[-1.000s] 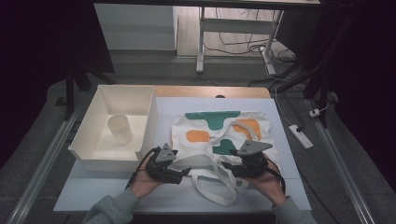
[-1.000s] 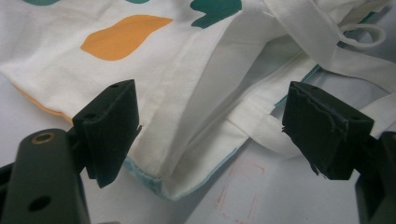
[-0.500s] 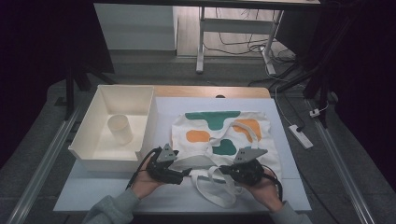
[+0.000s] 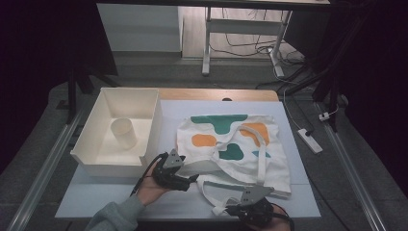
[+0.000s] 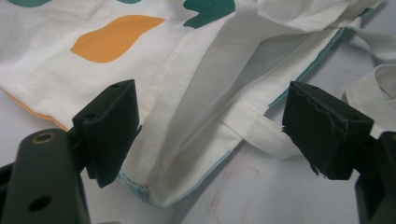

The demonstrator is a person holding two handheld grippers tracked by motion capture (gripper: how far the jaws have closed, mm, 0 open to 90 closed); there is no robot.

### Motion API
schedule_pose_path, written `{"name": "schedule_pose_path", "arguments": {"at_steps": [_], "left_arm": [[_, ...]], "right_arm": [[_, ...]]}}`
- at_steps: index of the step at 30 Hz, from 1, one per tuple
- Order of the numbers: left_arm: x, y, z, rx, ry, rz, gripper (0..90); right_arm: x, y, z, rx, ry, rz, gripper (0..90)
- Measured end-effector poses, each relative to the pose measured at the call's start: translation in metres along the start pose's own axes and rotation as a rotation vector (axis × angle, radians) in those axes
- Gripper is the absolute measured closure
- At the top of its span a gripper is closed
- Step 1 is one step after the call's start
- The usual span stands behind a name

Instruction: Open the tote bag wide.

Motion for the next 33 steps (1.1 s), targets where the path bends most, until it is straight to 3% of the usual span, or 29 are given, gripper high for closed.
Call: {"name": "schedule_pose_path", "arguments": {"at_steps": [5,9,12,17,21,33], "left_arm": [[0.001,0.000,0.000,-0.001,-0.004,-0.002,19.1],[0.001,0.000,0.000,0.000,-0.003,-0.002,19.1],[0.001,0.000,0.000,-0.001,-0.004,-0.001,19.1],[0.000,0.001,-0.001,0.000,-0.002,0.000,19.1],[0.001,0.001,-0.001,-0.001,-0.005,-0.002,19.1],[0.000,0.004,-0.001,0.004,-0.001,0.000,19.1]], "right_arm": [[-0.006,-0.008,-0.011,-0.052,-0.027,0.042,70.4],[-0.014,-0.027,-0.025,-0.129,0.016,0.063,65.1],[-0.025,-0.041,-0.034,-0.177,0.019,0.113,61.0],[-0.042,-0.052,-0.045,-0.239,0.042,0.139,59.1],[-0.053,-0.048,-0.048,-0.226,0.046,0.160,58.0],[-0.054,0.008,-0.047,-0.095,-0.030,0.112,58.0]]}}
Point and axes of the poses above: each handheld gripper's, and its own axes: y roughly forward along the jaws, z roughly out of its underside, x roughly to its left, the point moved 10 cm from there along y, roughly forward along the jaws, and after that the axes turned 7 degrees about -x, right-handed, at the moved point
